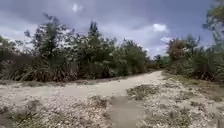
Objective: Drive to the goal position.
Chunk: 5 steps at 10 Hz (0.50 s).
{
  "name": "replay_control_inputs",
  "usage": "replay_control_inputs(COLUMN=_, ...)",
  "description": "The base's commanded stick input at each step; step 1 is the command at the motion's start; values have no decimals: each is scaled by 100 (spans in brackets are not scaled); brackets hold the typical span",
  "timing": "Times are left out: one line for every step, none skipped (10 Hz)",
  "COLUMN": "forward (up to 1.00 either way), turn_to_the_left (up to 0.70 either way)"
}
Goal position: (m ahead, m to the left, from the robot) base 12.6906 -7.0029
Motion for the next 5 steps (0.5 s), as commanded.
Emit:
replay_control_inputs(forward=50, turn_to_the_left=0)
replay_control_inputs(forward=50, turn_to_the_left=0)
replay_control_inputs(forward=50, turn_to_the_left=0)
replay_control_inputs(forward=50, turn_to_the_left=0)
replay_control_inputs(forward=50, turn_to_the_left=0)
